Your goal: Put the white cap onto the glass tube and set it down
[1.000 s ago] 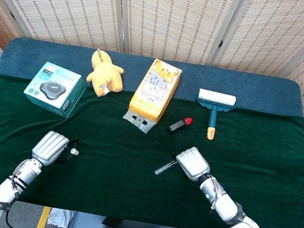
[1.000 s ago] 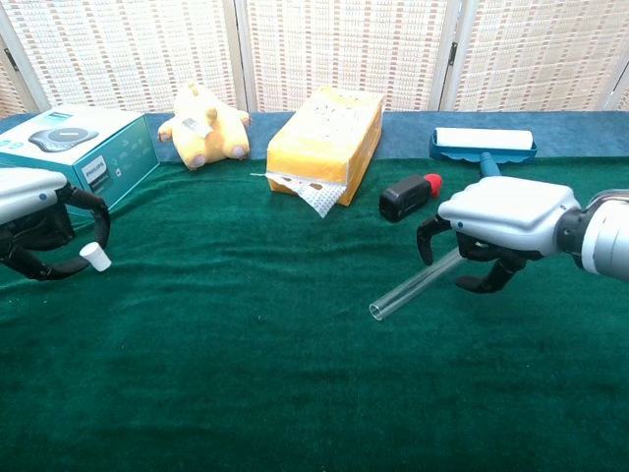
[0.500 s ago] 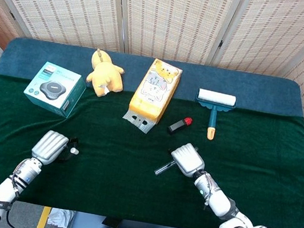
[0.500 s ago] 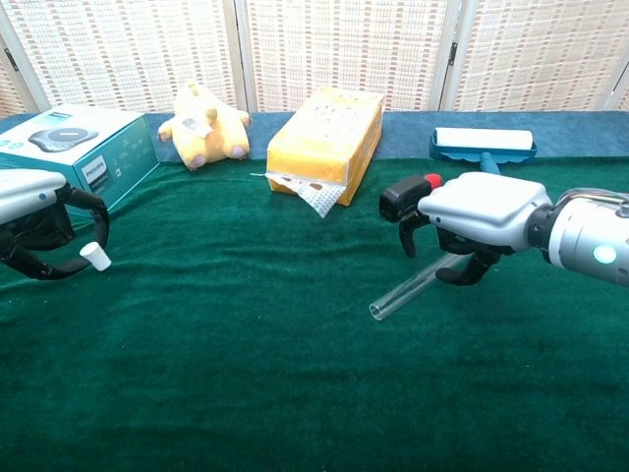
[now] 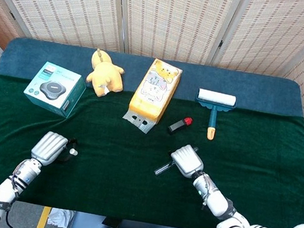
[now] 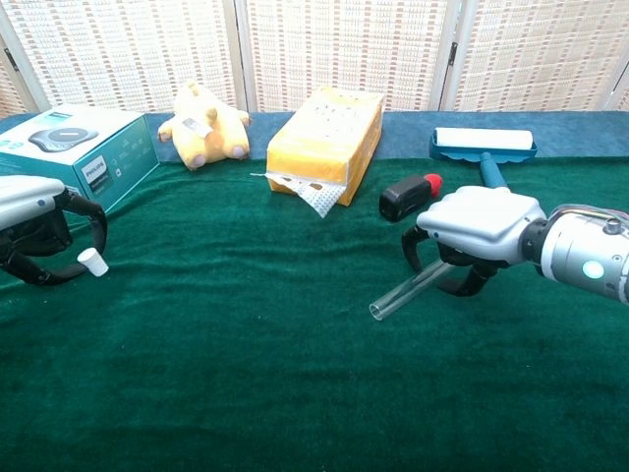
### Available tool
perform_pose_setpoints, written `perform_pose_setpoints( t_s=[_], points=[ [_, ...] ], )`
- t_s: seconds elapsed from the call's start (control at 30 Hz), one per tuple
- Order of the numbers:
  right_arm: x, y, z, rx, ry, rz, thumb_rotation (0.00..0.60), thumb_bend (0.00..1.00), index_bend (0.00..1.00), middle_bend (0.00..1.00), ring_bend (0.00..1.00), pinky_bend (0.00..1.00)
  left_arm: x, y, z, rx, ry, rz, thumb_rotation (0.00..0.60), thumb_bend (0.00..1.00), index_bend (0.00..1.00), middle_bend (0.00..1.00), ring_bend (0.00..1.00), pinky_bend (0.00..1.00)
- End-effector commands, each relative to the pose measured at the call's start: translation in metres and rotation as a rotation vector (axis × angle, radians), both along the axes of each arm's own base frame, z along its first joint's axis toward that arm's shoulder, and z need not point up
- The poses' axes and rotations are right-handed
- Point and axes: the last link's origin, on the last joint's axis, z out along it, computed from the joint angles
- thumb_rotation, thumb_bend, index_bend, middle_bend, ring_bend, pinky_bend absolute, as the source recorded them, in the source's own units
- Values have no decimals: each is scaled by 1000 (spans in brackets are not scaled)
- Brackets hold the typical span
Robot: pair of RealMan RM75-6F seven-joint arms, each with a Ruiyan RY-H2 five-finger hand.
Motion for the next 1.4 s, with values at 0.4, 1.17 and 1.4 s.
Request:
perform_pose_setpoints(
  t_s=[0.4,1.17,1.4],
  points=[
    [3,-3,-4,3,-2,-6,600,420,521,1000,1000,1000,-3,0,0,5,-10,6,600,464,577,1000,873,838],
    [33,4,41,8,-363,-114,600,680,915,1000,1000,1000,27,2,54,65,-288,-36,600,466,577,1000,873,839],
    [55,16,48,80,-575,-207,600,696,947,1000,1000,1000,65,-3,75,96,-376,-181,600,465,577,1000,873,839]
  ],
)
